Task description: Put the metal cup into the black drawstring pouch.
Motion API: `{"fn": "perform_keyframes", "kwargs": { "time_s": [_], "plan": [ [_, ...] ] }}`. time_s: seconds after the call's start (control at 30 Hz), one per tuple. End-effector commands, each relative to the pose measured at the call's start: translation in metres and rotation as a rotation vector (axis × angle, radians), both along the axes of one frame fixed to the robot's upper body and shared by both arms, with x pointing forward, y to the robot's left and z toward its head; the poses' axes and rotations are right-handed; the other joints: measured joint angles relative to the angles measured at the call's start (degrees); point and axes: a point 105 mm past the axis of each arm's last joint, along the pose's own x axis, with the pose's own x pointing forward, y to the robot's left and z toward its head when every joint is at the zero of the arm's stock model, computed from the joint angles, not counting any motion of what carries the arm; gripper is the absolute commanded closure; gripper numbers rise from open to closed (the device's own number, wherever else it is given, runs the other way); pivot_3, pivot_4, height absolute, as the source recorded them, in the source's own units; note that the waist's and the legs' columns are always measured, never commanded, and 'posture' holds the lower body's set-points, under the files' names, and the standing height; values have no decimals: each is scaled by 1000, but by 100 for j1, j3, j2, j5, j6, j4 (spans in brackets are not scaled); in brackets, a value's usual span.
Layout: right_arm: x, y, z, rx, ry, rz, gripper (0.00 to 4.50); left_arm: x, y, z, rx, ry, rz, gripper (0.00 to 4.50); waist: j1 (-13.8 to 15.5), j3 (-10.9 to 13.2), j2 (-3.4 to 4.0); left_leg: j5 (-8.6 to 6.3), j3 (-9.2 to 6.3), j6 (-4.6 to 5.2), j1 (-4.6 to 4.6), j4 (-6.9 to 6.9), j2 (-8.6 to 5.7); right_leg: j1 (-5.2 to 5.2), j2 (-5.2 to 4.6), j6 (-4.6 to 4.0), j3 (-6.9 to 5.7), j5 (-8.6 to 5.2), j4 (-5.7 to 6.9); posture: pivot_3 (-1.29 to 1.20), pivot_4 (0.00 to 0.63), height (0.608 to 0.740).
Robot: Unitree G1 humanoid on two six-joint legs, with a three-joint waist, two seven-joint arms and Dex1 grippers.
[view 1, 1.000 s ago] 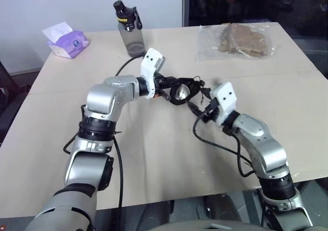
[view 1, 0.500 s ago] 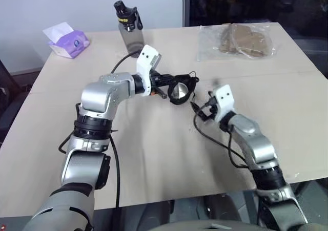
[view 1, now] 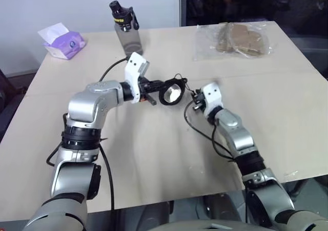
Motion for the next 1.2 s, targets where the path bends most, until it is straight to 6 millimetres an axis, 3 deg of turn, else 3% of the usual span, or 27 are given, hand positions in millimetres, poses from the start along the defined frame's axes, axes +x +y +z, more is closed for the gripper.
{"fn": "perform_keyframes", "kwargs": {
  "time_s": [0.03, 0.17, 0.4, 0.6, 0.77, 0.93, 1.03, 1.1, 1.17, 1.2],
  "plan": [
    [3, 1, 12, -13, -62, -18, 4443, -2, -7, 17, -11, -72, -54, 4500, 11, 0, 0, 0, -1, 0, -1, 1, -1, 1, 1, 0, -3, 0, 0, 0, 150, 740],
    [11, -18, 28, -23, -105, -68, 4443, 11, -20, 33, -29, -104, -67, 4500, 86, 0, -1, 0, -10, 0, -9, 17, -8, 8, -1, 0, -10, 0, -2, 0, 150, 740],
    [-7, -48, 40, -13, -162, -191, 4443, 8, -25, 38, -34, -123, -93, 4500, 2, 0, -1, 0, -9, 0, -9, 3, -4, -4, 0, 1, -5, 0, -3, 0, 150, 740],
    [-25, -50, 39, -5, -137, -160, 4443, 2, -26, 36, -55, -121, -98, 4500, 4, 0, 0, 0, -3, 0, -4, 0, -4, -6, 3, 1, 9, 0, 0, 0, 150, 740],
    [-28, -59, 39, -45, -132, -180, 4443, 1, -25, 34, -47, -129, -92, 4500, 35, 0, -1, 0, -1, 0, -3, 7, -5, -1, 3, 1, 5, 0, 2, 0, 150, 740],
    [-35, -77, 84, -120, -259, -231, 4443, -8, -28, 28, -67, -94, -159, 4500, 37, 0, 0, 0, -2, 0, -6, 7, -5, -3, 3, 1, 6, 0, 1, 0, 150, 740],
    [-46, -82, 119, -145, -338, -224, 4500, -19, -33, 29, -80, -95, -224, 3633, 29, 0, 0, 0, -1, 0, -7, 7, -5, -4, 2, 1, 6, 0, 1, 0, 150, 740],
    [-54, -83, 141, -164, -389, -212, 4500, -23, -39, 36, -102, -116, -251, 2598, 41, 0, 0, -1, -3, 0, -7, 7, -4, -3, 3, 1, 3, 0, 1, 0, 150, 740],
    [-61, -84, 161, -187, -431, -198, 4500, -26, -51, 49, -126, -145, -295, 2164, 62, -2, -3, -1, -3, 1, -8, 7, -4, -3, 2, 1, 1, 0, 1, 0, 150, 740],
    [-65, -84, 170, -196, -447, -191, 4500, -27, -59, 55, -135, -162, -321, 2164, 94, 1, 0, -1, -3, 1, -6, 7, -3, 1, 2, 1, 0, 0, 0, 0, 150, 740]
  ]
}}
